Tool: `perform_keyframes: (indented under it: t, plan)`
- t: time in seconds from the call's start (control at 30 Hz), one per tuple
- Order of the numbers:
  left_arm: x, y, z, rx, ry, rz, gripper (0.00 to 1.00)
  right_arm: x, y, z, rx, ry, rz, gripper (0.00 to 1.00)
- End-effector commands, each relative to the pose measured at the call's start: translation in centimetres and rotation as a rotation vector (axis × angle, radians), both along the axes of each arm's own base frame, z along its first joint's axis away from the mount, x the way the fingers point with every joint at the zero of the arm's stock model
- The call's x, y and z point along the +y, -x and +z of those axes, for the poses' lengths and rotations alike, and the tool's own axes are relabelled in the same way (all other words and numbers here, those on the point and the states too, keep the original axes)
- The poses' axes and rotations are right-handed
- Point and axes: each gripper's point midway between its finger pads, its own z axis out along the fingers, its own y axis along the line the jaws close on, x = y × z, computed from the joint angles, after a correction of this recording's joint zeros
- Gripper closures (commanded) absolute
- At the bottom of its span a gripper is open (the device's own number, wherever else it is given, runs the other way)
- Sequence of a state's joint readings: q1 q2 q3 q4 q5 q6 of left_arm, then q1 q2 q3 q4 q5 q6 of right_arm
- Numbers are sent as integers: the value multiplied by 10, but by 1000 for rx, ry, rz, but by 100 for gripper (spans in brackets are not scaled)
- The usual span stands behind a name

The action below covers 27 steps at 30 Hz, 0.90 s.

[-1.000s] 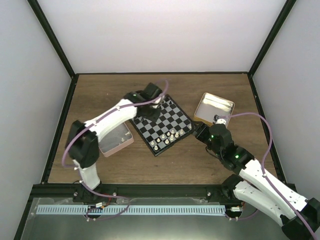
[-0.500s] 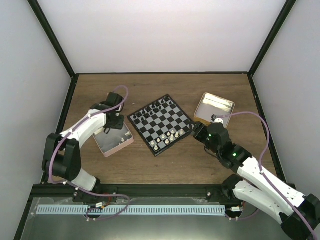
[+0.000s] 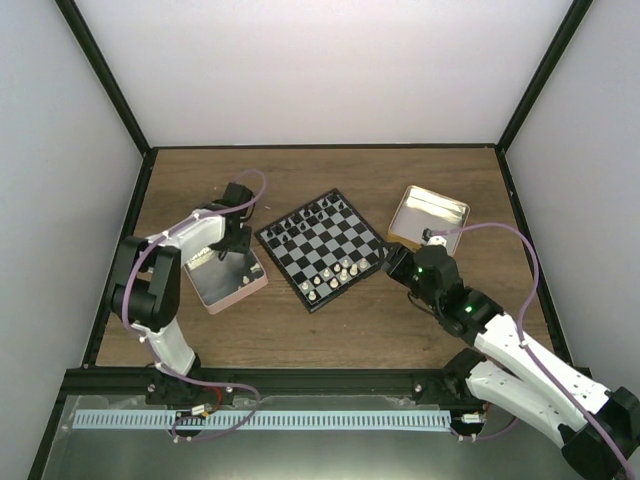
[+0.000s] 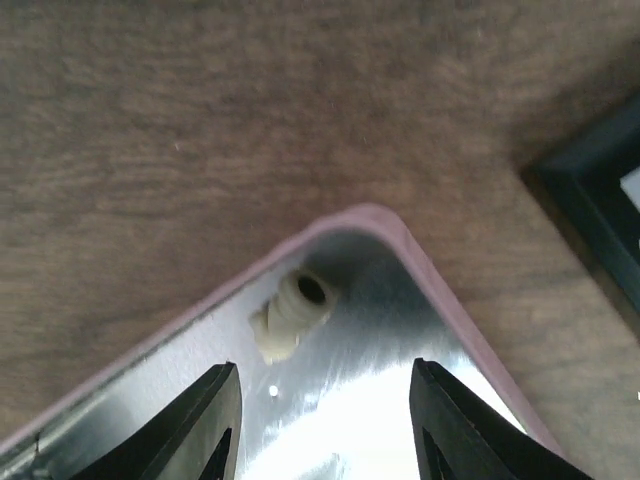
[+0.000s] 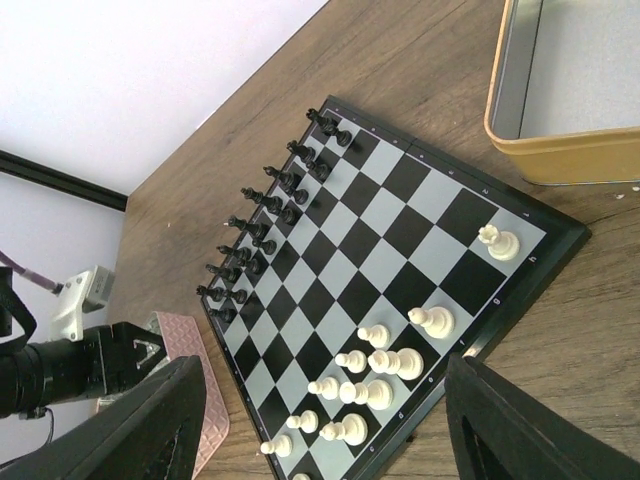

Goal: Set up the chess pieces on the board
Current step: Pick up the chess piece from the storage box.

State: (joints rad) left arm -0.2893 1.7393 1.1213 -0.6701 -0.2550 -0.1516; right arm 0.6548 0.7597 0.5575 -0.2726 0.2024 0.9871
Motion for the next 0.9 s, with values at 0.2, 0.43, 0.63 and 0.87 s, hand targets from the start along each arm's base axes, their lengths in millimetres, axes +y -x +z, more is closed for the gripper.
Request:
perform_keyframes:
  t: [0.2,0.43,0.63,0.87]
  plan:
    - [19,-30,-19,-25,-137,41,71,0,-4,6,-22,-1,-10,33]
    - [10,-27,-29,-9,-80,34,72,0,-4,3,-16,-4,-12,33]
    - [0,-19,-31,7,-4,26,87,0,-4,5,-19,-1,-11,33]
    - [0,-13,-9,-34,27,63,96,1,-4,3,-15,-3,-5,33]
